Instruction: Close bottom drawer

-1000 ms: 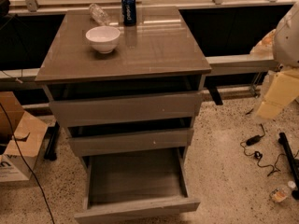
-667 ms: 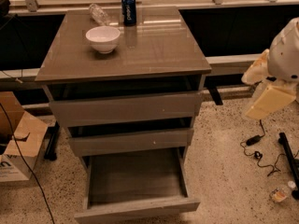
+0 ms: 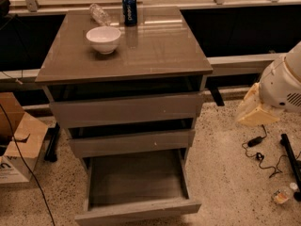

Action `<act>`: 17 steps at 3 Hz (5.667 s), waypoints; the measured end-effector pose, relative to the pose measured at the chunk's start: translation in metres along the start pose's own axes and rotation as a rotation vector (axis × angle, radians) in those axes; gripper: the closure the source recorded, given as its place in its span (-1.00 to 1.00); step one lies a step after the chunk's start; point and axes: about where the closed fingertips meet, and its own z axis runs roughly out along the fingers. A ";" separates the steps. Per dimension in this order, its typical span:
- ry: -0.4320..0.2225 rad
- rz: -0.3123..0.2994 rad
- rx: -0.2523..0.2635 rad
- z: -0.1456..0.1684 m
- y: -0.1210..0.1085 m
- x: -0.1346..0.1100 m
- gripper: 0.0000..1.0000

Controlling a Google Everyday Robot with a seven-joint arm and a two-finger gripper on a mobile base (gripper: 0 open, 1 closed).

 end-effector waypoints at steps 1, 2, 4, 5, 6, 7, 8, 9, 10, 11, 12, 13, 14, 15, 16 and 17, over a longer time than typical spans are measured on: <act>0.000 0.000 0.000 0.000 0.000 0.000 1.00; -0.018 0.016 -0.050 0.036 0.002 -0.003 1.00; -0.115 0.050 -0.212 0.167 0.016 0.010 1.00; -0.235 0.200 -0.340 0.229 0.018 0.028 1.00; -0.252 0.236 -0.417 0.264 0.029 0.035 1.00; -0.226 0.261 -0.415 0.278 0.029 0.033 1.00; -0.240 0.277 -0.429 0.310 0.027 0.042 1.00; -0.274 0.279 -0.475 0.374 0.028 0.061 1.00; -0.284 0.275 -0.499 0.418 0.032 0.067 1.00; -0.294 0.283 -0.503 0.423 0.032 0.066 1.00; -0.343 0.327 -0.524 0.451 0.031 0.060 1.00; -0.312 0.392 -0.565 0.496 0.040 0.053 1.00; -0.273 0.425 -0.590 0.542 0.053 0.048 1.00; -0.278 0.454 -0.593 0.578 0.066 0.055 1.00; -0.288 0.514 -0.599 0.600 0.083 0.074 1.00; -0.302 0.566 -0.614 0.621 0.097 0.091 1.00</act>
Offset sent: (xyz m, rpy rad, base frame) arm 0.0174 0.0374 -0.0950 0.0942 0.1323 0.0041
